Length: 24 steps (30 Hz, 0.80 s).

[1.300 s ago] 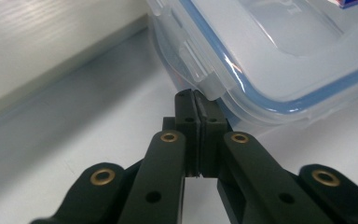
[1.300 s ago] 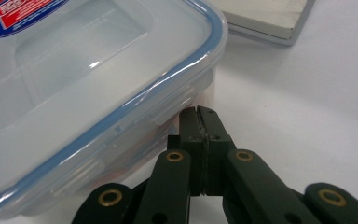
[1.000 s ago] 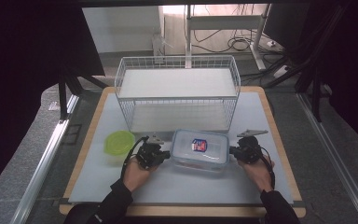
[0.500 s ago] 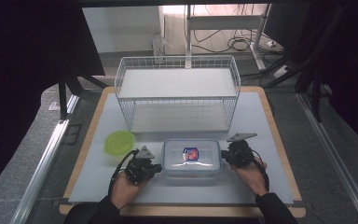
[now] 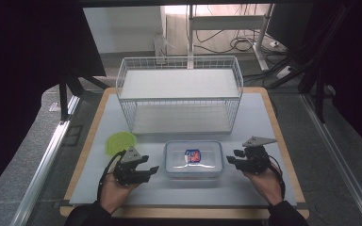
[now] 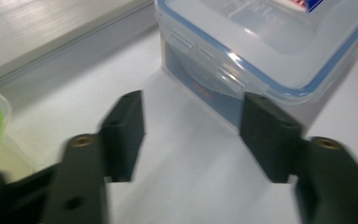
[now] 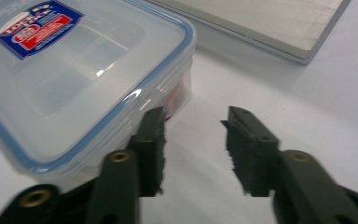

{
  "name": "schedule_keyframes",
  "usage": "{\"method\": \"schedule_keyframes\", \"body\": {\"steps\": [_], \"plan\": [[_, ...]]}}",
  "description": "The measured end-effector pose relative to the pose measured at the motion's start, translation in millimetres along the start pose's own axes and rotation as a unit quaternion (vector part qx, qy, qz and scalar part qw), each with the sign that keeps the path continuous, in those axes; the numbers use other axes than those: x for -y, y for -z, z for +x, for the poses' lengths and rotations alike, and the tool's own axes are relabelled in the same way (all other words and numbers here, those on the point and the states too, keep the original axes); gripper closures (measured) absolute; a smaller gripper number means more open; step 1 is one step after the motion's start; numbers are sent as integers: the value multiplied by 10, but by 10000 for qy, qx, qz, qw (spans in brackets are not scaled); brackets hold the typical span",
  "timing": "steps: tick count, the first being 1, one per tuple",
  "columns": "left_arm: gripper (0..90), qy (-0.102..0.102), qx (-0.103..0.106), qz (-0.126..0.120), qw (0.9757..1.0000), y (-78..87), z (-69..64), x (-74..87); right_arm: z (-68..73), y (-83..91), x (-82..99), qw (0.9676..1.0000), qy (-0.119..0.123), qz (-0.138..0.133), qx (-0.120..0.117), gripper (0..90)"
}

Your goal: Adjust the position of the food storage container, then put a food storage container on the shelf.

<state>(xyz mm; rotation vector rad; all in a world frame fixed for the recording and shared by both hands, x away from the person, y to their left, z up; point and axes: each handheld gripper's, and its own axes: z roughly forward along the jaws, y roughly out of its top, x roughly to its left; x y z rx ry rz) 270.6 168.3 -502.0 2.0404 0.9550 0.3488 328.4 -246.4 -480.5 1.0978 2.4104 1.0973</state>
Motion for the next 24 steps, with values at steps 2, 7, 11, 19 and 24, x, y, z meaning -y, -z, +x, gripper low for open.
{"method": "schedule_keyframes", "body": {"steps": [2, 7, 11, 19, 24], "plan": [[294, 18, 54, -68, 10000, 19, 29, 31, 13, 30, 9, 10000, 8, -40, 3, 441], [176, -39, 85, -151, 9998, 26, 44, 32, 16, 66, 32, 10000, -1, -55, -11, 306], [74, -157, 176, -209, 9995, -20, 38, 16, -12, 104, 9, 9997, -44, -204, -102, 222], [52, -3, 506, -223, 9985, -70, 55, -168, 55, 81, -60, 9991, -29, -264, -322, 107], [39, 53, 627, -69, 9980, -260, 49, -300, 104, 20, -103, 9988, -84, -149, -459, 47]]}}
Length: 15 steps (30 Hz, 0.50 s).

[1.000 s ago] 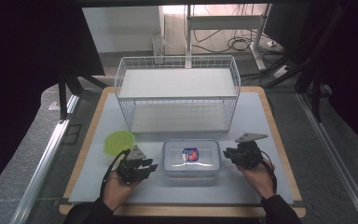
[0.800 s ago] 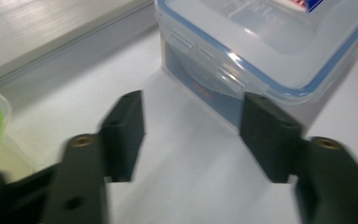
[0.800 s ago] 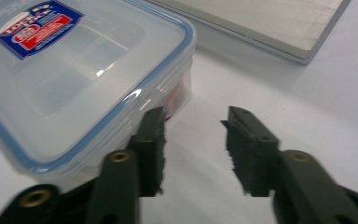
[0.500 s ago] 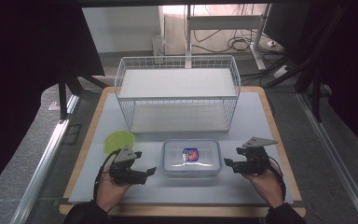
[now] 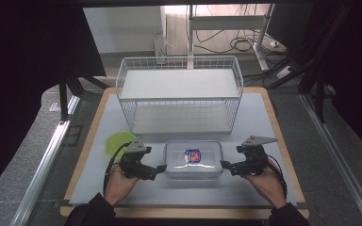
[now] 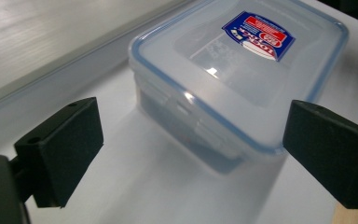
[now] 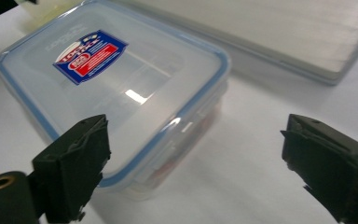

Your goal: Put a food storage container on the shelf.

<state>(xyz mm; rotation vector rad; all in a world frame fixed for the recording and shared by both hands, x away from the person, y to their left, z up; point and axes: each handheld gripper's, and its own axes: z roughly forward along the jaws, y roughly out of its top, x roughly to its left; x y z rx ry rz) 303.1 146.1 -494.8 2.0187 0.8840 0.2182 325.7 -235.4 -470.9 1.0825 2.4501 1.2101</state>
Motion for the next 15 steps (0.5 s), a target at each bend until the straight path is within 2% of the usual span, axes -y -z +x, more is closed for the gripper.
{"method": "schedule_keyframes", "body": {"steps": [3, 8, 10, 11, 13, 15], "plan": [[30, 41, 81, 82, 9999, -99, -6, -44, 45, -65, -12, 9998, 89, 125, -80, 28], [20, 132, 295, 285, 9991, -246, 34, -95, 80, -153, -62, 9994, 74, 245, -244, 37], [4, 308, 517, 295, 9978, -295, 73, -101, 62, -197, -72, 9988, -58, 337, -338, 48], [6, 366, 564, 283, 9973, -309, 84, -102, 48, -219, -71, 9983, -141, 382, -425, 52], [0, 574, 739, 296, 9952, -352, 125, -102, 13, -272, -62, 9966, -300, 460, -614, 62], [0, 678, 919, 333, 9929, -383, 148, -92, -20, -322, -53, 9944, -468, 475, -820, 69]]}}
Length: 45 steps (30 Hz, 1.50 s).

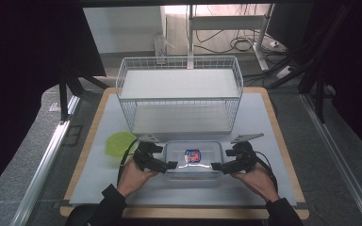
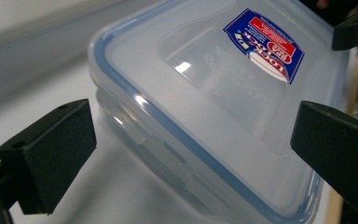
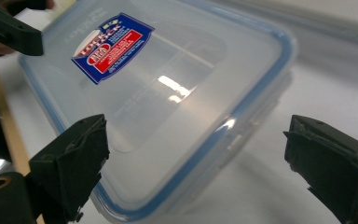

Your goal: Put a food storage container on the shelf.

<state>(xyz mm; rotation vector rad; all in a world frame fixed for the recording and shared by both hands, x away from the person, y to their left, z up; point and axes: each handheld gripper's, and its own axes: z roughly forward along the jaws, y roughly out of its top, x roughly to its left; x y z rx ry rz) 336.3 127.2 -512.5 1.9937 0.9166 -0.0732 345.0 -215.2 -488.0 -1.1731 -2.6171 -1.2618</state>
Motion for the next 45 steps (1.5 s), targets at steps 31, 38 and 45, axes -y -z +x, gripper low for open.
{"method": "schedule_keyframes", "body": {"steps": [31, 38, 45], "plan": [[426, 274, 486, -333, 9979, 305, -109, 262, -81, 200, 135, 9936, -698, -139, -879, 459], [456, 646, 494, -505, 9954, 280, -62, 226, -81, 251, 179, 9908, -971, -371, -862, 511], [489, 549, 239, -660, 9960, 318, -97, 183, 12, 277, 147, 9932, -853, -574, -550, 544]]}}
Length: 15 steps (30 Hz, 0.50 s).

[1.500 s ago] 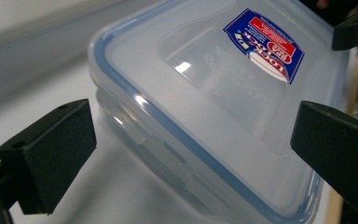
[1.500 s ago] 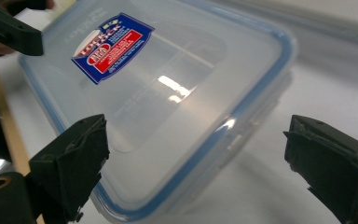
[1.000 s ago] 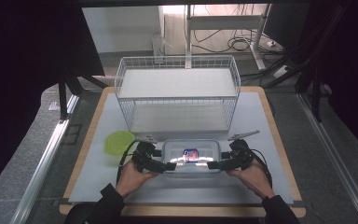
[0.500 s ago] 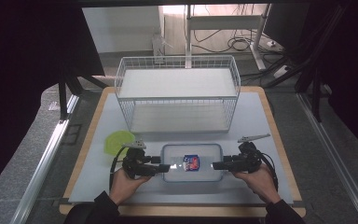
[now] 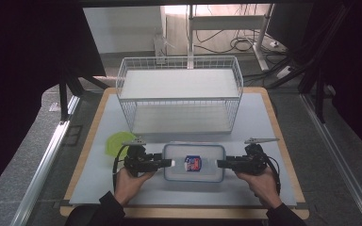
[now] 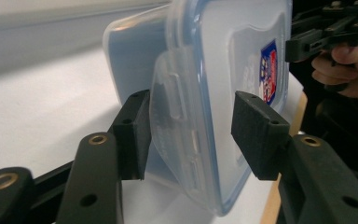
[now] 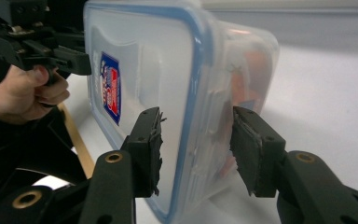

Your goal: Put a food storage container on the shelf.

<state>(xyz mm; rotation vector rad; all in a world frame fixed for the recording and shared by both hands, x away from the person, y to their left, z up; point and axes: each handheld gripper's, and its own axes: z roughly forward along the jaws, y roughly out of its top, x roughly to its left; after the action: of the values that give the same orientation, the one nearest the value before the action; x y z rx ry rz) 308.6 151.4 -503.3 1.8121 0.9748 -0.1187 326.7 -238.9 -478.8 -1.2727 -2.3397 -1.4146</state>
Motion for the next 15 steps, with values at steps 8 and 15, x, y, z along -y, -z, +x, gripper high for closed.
{"method": "schedule_keyframes", "body": {"steps": [8, 15], "plan": [[504, -29, 94, -147, 9998, 76, -7, -57, 74, 39, -55, 9997, 156, -189, 68, 545], [506, -290, -4, -224, 9993, 218, -68, -244, 155, 79, -173, 9988, 293, -396, 24, 544]]}}
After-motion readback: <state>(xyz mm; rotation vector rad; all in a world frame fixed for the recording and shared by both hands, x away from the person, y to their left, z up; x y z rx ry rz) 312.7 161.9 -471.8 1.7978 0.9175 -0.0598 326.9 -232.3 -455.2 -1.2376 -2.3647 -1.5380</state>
